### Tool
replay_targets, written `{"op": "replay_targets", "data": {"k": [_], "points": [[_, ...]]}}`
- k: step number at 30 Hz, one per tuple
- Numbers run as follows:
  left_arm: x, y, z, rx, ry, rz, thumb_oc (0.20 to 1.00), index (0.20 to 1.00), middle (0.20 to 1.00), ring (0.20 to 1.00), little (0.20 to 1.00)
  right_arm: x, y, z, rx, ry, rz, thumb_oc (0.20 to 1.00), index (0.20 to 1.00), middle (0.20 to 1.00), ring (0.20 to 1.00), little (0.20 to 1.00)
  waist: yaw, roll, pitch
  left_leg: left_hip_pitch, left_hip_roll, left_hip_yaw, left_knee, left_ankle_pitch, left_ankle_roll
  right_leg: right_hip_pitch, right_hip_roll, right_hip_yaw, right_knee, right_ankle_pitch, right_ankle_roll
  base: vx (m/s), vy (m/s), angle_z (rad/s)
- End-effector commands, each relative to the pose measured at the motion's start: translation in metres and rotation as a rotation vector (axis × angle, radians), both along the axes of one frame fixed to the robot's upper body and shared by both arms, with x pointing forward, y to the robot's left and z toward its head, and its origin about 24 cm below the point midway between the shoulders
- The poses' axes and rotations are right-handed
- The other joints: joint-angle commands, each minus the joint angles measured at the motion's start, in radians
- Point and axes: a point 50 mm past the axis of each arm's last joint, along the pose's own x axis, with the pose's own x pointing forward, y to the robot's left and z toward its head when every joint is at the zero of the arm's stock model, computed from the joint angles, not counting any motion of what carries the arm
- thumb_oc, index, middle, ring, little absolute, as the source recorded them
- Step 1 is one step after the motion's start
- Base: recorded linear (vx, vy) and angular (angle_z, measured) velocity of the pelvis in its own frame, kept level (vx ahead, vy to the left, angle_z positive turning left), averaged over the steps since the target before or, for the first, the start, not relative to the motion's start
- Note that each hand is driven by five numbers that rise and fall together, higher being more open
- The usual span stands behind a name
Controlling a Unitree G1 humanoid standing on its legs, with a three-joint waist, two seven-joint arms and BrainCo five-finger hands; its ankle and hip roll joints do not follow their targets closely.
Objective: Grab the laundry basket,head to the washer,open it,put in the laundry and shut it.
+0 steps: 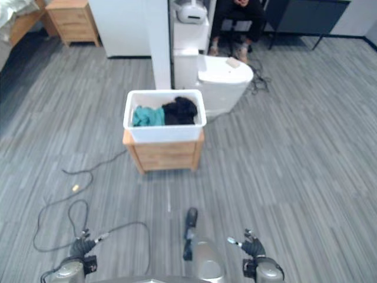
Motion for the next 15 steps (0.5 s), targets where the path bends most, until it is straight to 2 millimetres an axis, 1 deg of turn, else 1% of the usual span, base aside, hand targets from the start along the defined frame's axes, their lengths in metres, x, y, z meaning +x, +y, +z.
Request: {"op": "replay_targets", "data": {"k": [1, 2, 3, 4, 5, 6, 7, 8, 9, 10, 11, 12, 14, 15], "points": [[0.020, 0.010, 0.017, 0.058, -0.095, -0.052, 1.000, 1.000, 1.000, 1.000, 1.000, 0.025, -0.006, 0.013, -0.035, -0.092, 0.034, 1.000, 1.000, 1.000, 1.000, 1.000, -0.034, -0.010, -0.014, -0.011, 0.067, 0.030, 0.058, 0.182, -0.103, 0.011, -0.005, 0.069, -0.016, 0.019, 0.134, 0.50, -0.329, 0.30], [0.022, 0.007, 0.018, 0.035, -0.108, -0.046, 1.000, 1.000, 1.000, 1.000, 1.000, 0.030, -0.010, 0.019, -0.036, -0.128, 0.007, 1.000, 1.000, 1.000, 1.000, 1.000, -0.035, -0.021, -0.016, -0.098, 0.108, 0.052, 0.274, 0.299, -0.151, 0.070, -0.017, 0.071, -0.010, -0.014, 0.097, 0.46, -0.332, 0.18], [0.022, 0.005, 0.018, 0.031, -0.111, -0.045, 1.000, 1.000, 1.000, 1.000, 1.000, 0.033, -0.011, 0.021, -0.038, -0.143, 0.005, 1.000, 1.000, 1.000, 1.000, 1.000, -0.038, -0.024, -0.016, -0.111, 0.125, 0.060, 0.326, 0.323, -0.145, 0.088, -0.008, 0.075, -0.014, -0.036, 0.079, 0.34, -0.262, 0.23], [0.022, 0.005, 0.018, 0.031, -0.111, -0.045, 1.000, 1.000, 1.000, 1.000, 1.000, 0.033, -0.012, 0.021, -0.038, -0.142, 0.005, 1.000, 1.000, 1.000, 1.000, 1.000, -0.038, -0.022, -0.015, -0.111, 0.127, 0.061, 0.330, 0.320, -0.146, 0.089, -0.005, 0.075, -0.013, -0.037, 0.078, 0.14, -0.095, 0.24], [0.023, 0.004, 0.018, 0.030, -0.111, -0.044, 1.000, 1.000, 1.000, 1.000, 1.000, 0.034, -0.013, 0.023, -0.048, -0.146, 0.006, 1.000, 1.000, 1.000, 1.000, 1.000, -0.028, -0.027, -0.011, -0.150, 0.140, 0.088, 0.342, 0.323, -0.140, 0.117, -0.001, 0.084, -0.024, -0.057, 0.070, 0.26, -0.108, 0.10], [0.027, 0.002, 0.017, 0.026, -0.112, -0.041, 1.000, 1.000, 1.000, 1.000, 1.000, 0.039, -0.015, 0.025, -0.064, -0.152, 0.010, 1.000, 1.000, 1.000, 1.000, 1.000, 0.004, -0.035, 0.003, -0.239, 0.131, 0.133, 0.316, 0.262, -0.107, 0.171, 0.005, 0.107, -0.045, -0.080, 0.071, 0.25, -0.105, -0.06], [0.028, 0.002, 0.017, 0.026, -0.113, -0.042, 1.000, 1.000, 1.000, 1.000, 1.000, 0.040, -0.015, 0.025, -0.064, -0.153, 0.009, 1.000, 1.000, 1.000, 1.000, 1.000, 0.004, -0.038, 0.002, -0.241, 0.128, 0.134, 0.314, 0.266, -0.106, 0.168, 0.001, 0.108, -0.046, -0.077, 0.071, 0.35, -0.105, -0.08], [0.027, 0.002, 0.016, 0.027, -0.107, -0.034, 1.000, 1.000, 1.000, 1.000, 1.000, 0.043, -0.016, 0.028, -0.074, -0.162, 0.009, 1.000, 1.000, 1.000, 1.000, 1.000, 0.029, -0.053, 0.008, -0.322, 0.109, 0.164, 0.245, 0.223, -0.082, 0.206, -0.004, 0.129, -0.060, -0.096, 0.083, 0.33, -0.032, -0.41], [0.026, 0.006, 0.017, 0.042, -0.108, -0.026, 1.000, 1.000, 1.000, 1.000, 1.000, 0.046, -0.017, 0.030, -0.083, -0.172, 0.018, 1.000, 1.000, 1.000, 1.000, 1.000, 0.049, -0.051, 0.014, -0.383, 0.104, 0.181, 0.146, 0.231, -0.077, 0.235, 0.006, 0.154, -0.066, -0.114, 0.085, 0.35, -0.031, -0.54], [0.026, 0.006, 0.017, 0.042, -0.107, -0.026, 1.000, 1.000, 1.000, 1.000, 1.000, 0.045, -0.017, 0.030, -0.084, -0.171, 0.018, 1.000, 1.000, 1.000, 1.000, 1.000, 0.053, -0.051, 0.015, -0.374, 0.105, 0.186, 0.141, 0.227, -0.077, 0.240, 0.007, 0.159, -0.065, -0.118, 0.086, 0.26, 0.007, -0.65], [0.026, 0.006, 0.017, 0.042, -0.105, -0.021, 1.000, 1.000, 1.000, 1.000, 1.000, 0.046, -0.017, 0.030, -0.088, -0.172, 0.020, 1.000, 1.000, 1.000, 1.000, 1.000, 0.063, -0.050, 0.020, -0.390, 0.104, 0.187, 0.128, 0.236, -0.078, 0.251, 0.012, 0.170, -0.063, -0.127, 0.083, 0.16, 0.012, -0.45], [0.024, 0.008, 0.016, 0.048, -0.100, -0.010, 1.000, 1.000, 1.000, 1.000, 1.000, 0.046, -0.017, 0.030, -0.091, -0.172, 0.022, 1.000, 1.000, 1.000, 1.000, 1.000, 0.072, -0.047, 0.024, -0.408, 0.105, 0.189, 0.110, 0.257, -0.082, 0.263, 0.020, 0.183, -0.061, -0.137, 0.080, 0.20, 0.021, -0.57], [0.020, 0.011, 0.016, 0.044, -0.096, 0.012, 1.000, 1.000, 1.000, 1.000, 1.000, 0.049, -0.018, 0.033, -0.097, -0.182, 0.032, 1.000, 1.000, 1.000, 1.000, 1.000, 0.085, -0.041, 0.022, -0.395, 0.105, 0.177, 0.101, 0.276, -0.087, 0.281, 0.026, 0.206, -0.050, -0.150, 0.075, 0.18, 0.060, -0.78], [0.020, 0.011, 0.015, 0.044, -0.095, 0.012, 1.000, 1.000, 1.000, 1.000, 1.000, 0.049, -0.018, 0.033, -0.097, -0.182, 0.032, 1.000, 1.000, 1.000, 1.000, 1.000, 0.086, -0.041, 0.023, -0.392, 0.106, 0.178, 0.100, 0.275, -0.088, 0.283, 0.026, 0.207, -0.050, -0.150, 0.075, 0.20, 0.097, -0.70]]}}
